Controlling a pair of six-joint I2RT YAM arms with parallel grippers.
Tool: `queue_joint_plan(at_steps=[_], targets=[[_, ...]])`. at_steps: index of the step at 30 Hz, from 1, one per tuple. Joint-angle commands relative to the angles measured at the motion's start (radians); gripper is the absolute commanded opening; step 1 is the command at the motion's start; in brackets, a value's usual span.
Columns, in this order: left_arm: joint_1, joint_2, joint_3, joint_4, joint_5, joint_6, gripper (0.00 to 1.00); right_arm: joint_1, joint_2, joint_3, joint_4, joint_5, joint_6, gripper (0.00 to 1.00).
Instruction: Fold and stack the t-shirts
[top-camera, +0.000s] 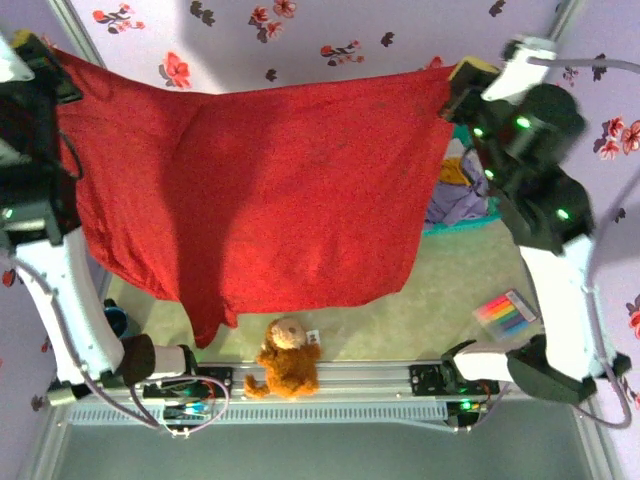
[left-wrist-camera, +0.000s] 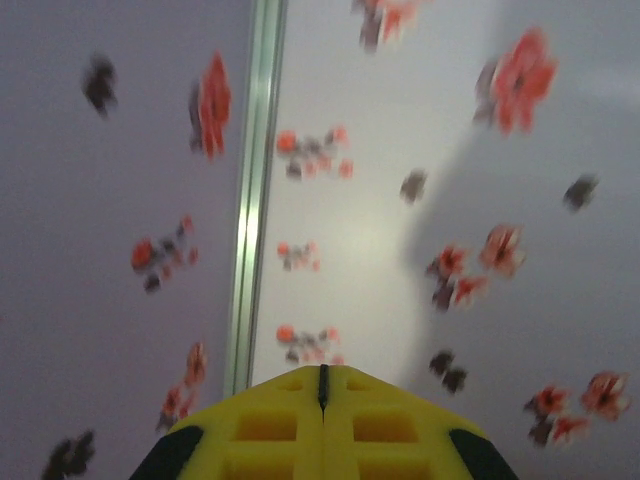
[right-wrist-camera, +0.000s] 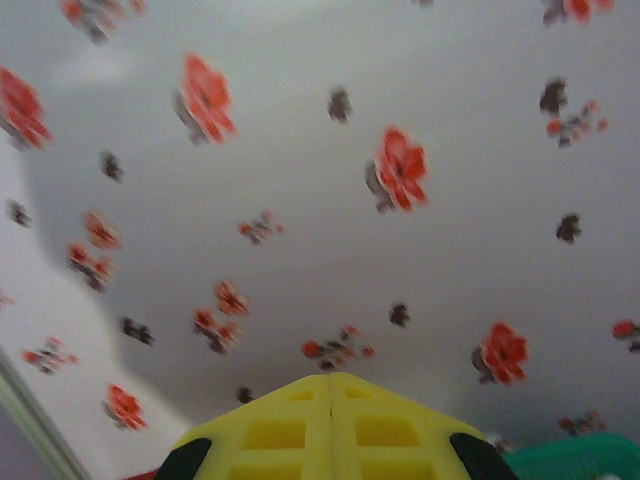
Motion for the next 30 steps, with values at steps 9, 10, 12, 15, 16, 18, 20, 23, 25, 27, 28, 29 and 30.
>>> queue_joint_plan(at_steps=[9,10,12,15,16,18,20,23,25,27,28,29,30], targets=[[0.011,0.519,-0.202,0.113,0.106,-0.066,0.0,-0.167,0.611,0.04,-0.034,-0.161,0.027,0.0],[0.012,0.592,-0.165,0.093,0.119,-0.074,0.0,-0.178,0.69,0.102,-0.067,-0.188,0.012,0.0],[0.019,0.748,-0.052,0.037,0.18,-0.103,0.0,-0.194,0.895,0.356,-0.228,-0.207,-0.023,0.13],[0.032,1.02,0.272,-0.132,0.334,-0.165,0.2,-0.207,1.198,0.839,-0.475,-0.188,-0.08,0.65],[0.034,1.102,0.401,-0.198,0.372,-0.193,0.5,-0.21,1.22,0.86,-0.475,-0.164,-0.079,0.7],[0.041,1.186,0.507,-0.237,0.398,-0.228,0.82,-0.218,1.157,0.734,-0.411,-0.171,-0.07,0.75],[0.044,1.149,0.429,-0.18,0.396,-0.241,0.99,-0.218,1.076,0.615,-0.372,-0.175,-0.068,0.76],[0.044,1.021,0.216,-0.053,0.364,-0.254,0.99,-0.216,0.969,0.495,-0.367,-0.188,-0.059,0.77],[0.048,0.93,0.103,-0.002,0.341,-0.265,0.99,-0.207,0.907,0.453,-0.4,-0.18,-0.065,0.77],[0.049,0.865,0.064,-0.022,0.341,-0.261,0.99,-0.195,0.845,0.407,-0.424,-0.174,-0.065,0.77],[0.049,0.835,0.062,-0.06,0.329,-0.255,0.99,-0.186,0.803,0.368,-0.424,-0.169,-0.068,0.77],[0.049,0.809,0.064,-0.109,0.313,-0.255,0.99,-0.174,0.766,0.331,-0.423,-0.163,-0.071,0.77],[0.049,0.776,0.064,-0.166,0.295,-0.248,0.99,-0.163,0.723,0.288,-0.425,-0.152,-0.073,0.77]])
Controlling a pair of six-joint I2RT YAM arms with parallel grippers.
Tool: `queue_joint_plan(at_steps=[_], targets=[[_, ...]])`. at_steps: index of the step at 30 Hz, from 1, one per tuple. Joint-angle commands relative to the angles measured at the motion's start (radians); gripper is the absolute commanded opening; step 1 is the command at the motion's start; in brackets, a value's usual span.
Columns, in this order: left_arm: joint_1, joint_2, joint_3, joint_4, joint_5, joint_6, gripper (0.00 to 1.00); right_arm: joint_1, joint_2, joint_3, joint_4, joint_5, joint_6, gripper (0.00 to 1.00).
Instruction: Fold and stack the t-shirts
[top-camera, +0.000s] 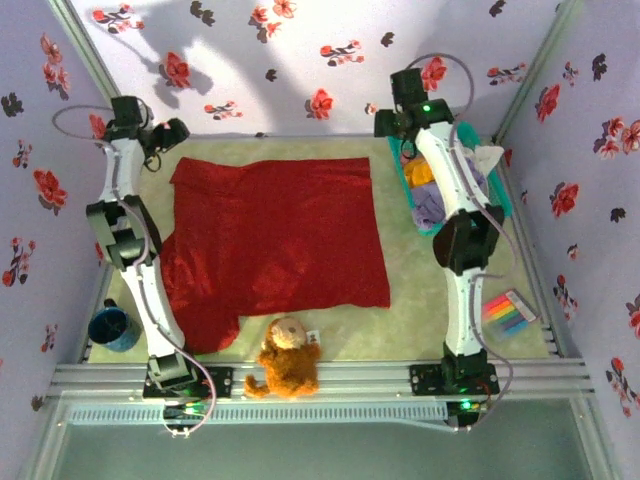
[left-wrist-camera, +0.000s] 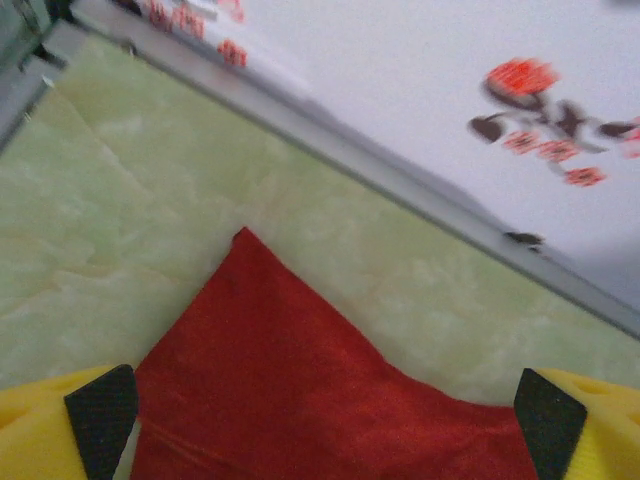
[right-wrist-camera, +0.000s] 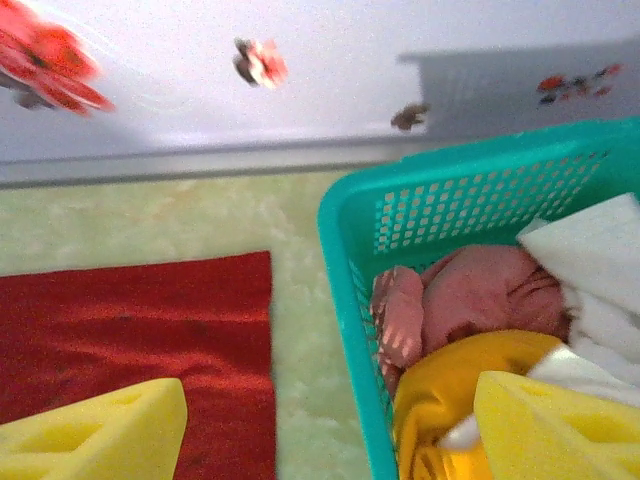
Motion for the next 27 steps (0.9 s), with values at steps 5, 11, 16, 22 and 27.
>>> queue_joint_plan(at_steps=[5,11,16,22,27], targets=[[0.008,-0.279,-0.004,-0.398,-0.058,0.061,0.99,0.068,-0.333,-0.323,-0.066,0.035,0.072,0.78],[-0.039,-0.535,-0.278,-0.647,-0.088,0.191,0.99,0.11,-0.658,-0.771,-0.091,-0.052,0.348,0.77],[-0.023,-0.727,-0.619,-0.557,-0.089,0.165,0.99,0.166,-0.876,-1.158,0.041,-0.123,0.492,0.76],[0.101,-0.609,-0.705,-0.546,0.087,0.135,0.86,0.192,-0.893,-1.301,0.125,-0.18,0.528,0.74],[0.205,-0.524,-0.721,-0.495,0.148,0.126,0.65,0.195,-0.805,-1.293,0.208,-0.202,0.517,0.74]])
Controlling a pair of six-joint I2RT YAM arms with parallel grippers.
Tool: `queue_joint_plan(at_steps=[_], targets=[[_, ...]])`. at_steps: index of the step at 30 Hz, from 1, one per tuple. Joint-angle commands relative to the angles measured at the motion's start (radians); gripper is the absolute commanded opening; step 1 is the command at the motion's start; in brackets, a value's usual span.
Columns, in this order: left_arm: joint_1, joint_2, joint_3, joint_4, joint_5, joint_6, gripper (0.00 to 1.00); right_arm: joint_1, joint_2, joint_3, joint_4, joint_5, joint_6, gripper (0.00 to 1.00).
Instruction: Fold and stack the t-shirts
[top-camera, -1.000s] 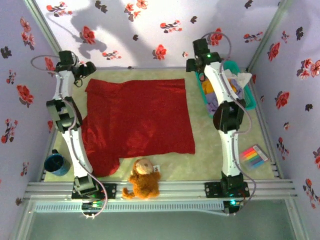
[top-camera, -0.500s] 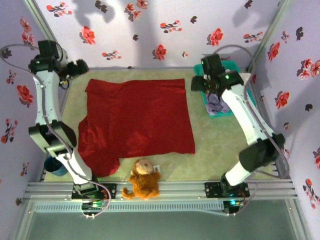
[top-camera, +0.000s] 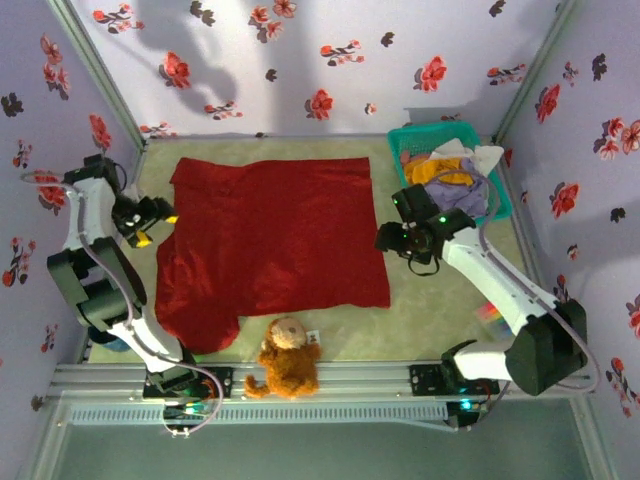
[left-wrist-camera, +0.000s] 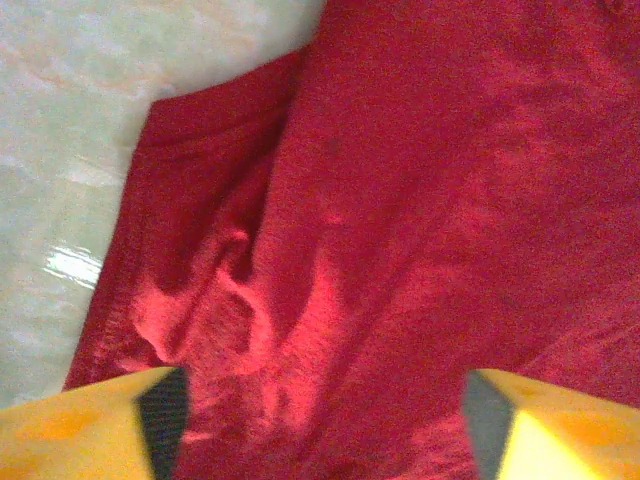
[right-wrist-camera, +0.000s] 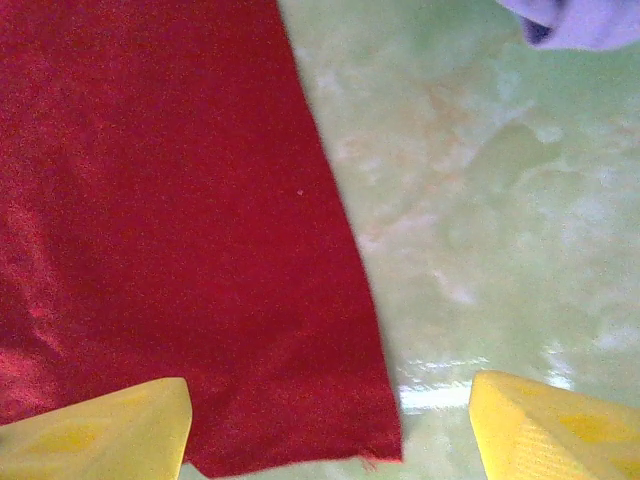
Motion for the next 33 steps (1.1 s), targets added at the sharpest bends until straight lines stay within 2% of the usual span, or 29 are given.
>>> queue_joint_plan(at_steps=[1,4,8,12,20,28,31,33], targets=[[0.048,0.039,0.005,0.014,0.076,0.002,0.59,0.008,0.058,0.006,0.113,-0.039,0.026,0.74],[0.059,0.074,0.008,0.032,0.072,0.006,0.38,0.007,0.13,0.018,0.171,-0.047,0.031,0.74],[0.061,0.15,0.024,0.051,0.042,0.005,0.02,0.007,0.247,0.059,0.246,-0.054,0.01,0.73],[0.061,0.208,0.031,0.067,0.033,-0.007,0.0,0.007,0.36,0.127,0.264,-0.105,-0.006,0.73],[0.06,0.303,0.033,0.102,0.013,-0.023,0.0,0.008,0.482,0.146,0.335,-0.193,0.01,0.73],[0.048,0.363,0.035,0.111,0.011,-0.034,0.0,0.007,0.552,0.123,0.345,-0.183,0.002,0.73],[0.045,0.383,0.04,0.094,-0.101,-0.052,0.0,0.007,0.573,0.102,0.371,-0.192,0.009,0.73],[0.055,0.387,0.02,0.119,-0.127,-0.081,0.0,0.007,0.587,0.092,0.378,-0.191,0.016,0.73]])
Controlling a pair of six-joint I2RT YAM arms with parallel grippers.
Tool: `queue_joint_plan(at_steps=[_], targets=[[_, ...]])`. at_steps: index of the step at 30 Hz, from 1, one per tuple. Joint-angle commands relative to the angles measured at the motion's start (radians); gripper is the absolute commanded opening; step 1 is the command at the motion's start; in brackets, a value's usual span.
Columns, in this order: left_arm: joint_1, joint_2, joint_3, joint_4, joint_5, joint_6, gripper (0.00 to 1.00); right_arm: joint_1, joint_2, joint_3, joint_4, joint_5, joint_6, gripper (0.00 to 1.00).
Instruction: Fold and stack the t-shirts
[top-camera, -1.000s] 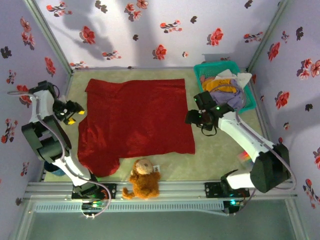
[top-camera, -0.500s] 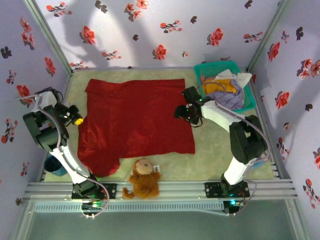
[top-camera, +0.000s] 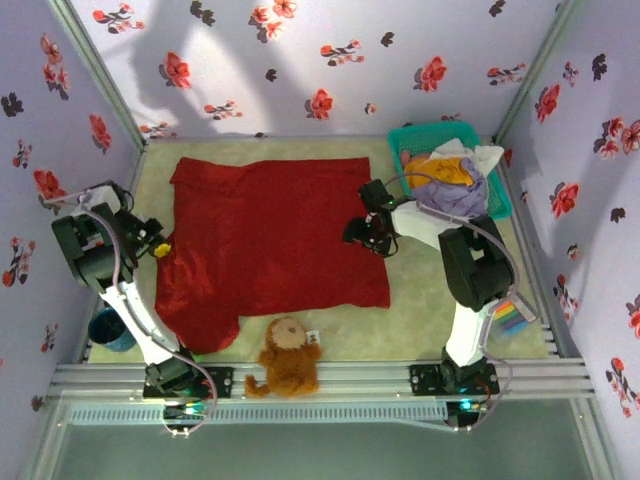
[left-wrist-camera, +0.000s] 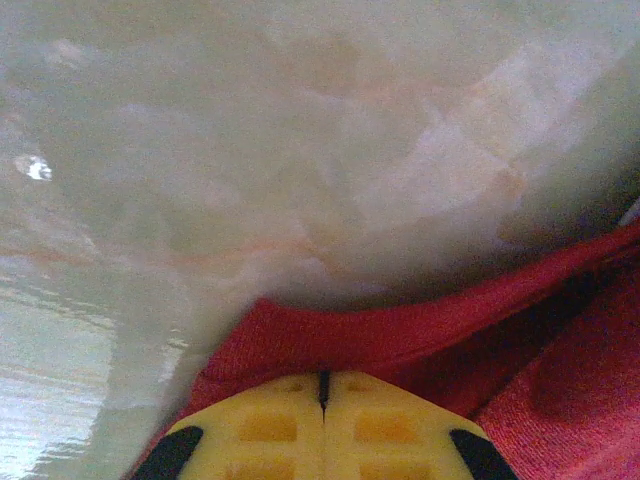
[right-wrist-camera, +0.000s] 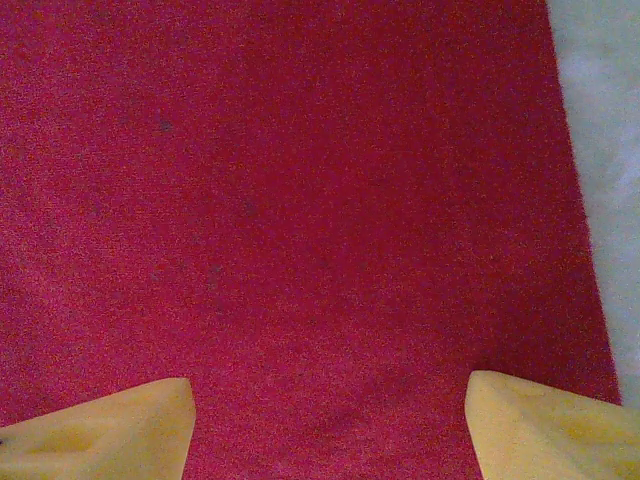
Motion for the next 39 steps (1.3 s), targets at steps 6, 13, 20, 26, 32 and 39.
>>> queue_joint_plan(at_steps=[6,13,20,26,32,39], targets=[[0.013,0.006,-0.018,0.027,-0.224,-0.08,0.0,0.002,0.043,-0.033,-0.019,0.045,0.021,0.75],[0.027,-0.039,-0.035,0.027,-0.329,-0.099,0.0,-0.017,0.02,-0.112,-0.02,0.035,0.077,0.76],[0.002,-0.05,-0.058,0.009,-0.509,-0.049,0.0,-0.053,-0.029,-0.194,-0.028,0.093,0.094,0.77],[-0.006,-0.099,-0.085,0.03,-0.495,-0.081,0.0,-0.082,-0.097,-0.222,-0.052,0.1,0.083,0.78],[-0.048,-0.17,-0.06,0.032,-0.384,-0.108,0.0,-0.077,-0.147,-0.205,-0.069,0.038,0.039,0.78],[-0.094,-0.293,0.041,-0.056,-0.322,-0.097,0.18,-0.067,-0.279,-0.189,-0.116,-0.081,0.002,0.79]])
